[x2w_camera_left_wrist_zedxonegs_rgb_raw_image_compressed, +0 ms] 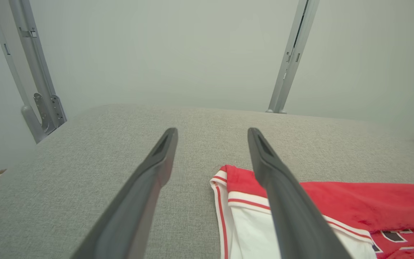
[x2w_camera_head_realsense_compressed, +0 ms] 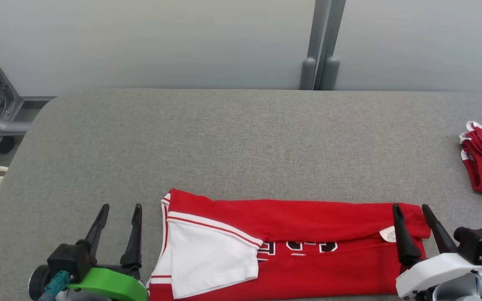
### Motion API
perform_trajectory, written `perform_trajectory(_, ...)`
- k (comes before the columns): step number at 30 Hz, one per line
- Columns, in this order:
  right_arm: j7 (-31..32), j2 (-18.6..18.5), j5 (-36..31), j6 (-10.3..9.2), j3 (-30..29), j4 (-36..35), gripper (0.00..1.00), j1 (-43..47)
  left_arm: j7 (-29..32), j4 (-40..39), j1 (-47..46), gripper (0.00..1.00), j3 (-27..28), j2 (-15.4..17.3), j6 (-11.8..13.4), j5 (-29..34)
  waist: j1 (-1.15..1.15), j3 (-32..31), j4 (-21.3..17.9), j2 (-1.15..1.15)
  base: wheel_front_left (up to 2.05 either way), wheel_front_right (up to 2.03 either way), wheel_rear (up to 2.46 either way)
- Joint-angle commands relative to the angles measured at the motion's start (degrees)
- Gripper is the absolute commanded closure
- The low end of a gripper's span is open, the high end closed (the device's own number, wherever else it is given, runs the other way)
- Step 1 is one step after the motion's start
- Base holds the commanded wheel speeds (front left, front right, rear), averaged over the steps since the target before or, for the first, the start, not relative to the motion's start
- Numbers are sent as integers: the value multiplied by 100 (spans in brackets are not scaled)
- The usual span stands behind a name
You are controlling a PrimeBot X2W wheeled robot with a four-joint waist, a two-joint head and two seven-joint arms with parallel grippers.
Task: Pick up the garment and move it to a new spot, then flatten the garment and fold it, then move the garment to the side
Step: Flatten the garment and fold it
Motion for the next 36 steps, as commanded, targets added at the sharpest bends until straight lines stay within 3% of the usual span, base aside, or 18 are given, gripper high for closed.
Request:
perform_trajectory(1, -27, 13, -56, -9, 2, 80, 0, 25, -15, 61, -82, 0, 18, -40, -60, 34, 0, -14, -14, 0, 0, 0, 0)
perform_trajectory(22, -120, 71, -173, -9, -45, 211, 0, -102, -16, 261, -170, 0, 237, -302, -272, 342, 0, 148, -51, 0, 0, 0, 0)
perform_trajectory(28, 119, 78, -442, -9, -523, 249, 0, -179, -15, 232, -148, 0, 285, -399, -298, 437, 0, 266, -51, 0, 0, 0, 0)
perform_trajectory(36, 909, 157, -1160, -8, -1136, 500, 0, -399, -15, 276, -313, 0, 257, -517, -338, 492, 0, 582, 24, 0, 0, 0, 0)
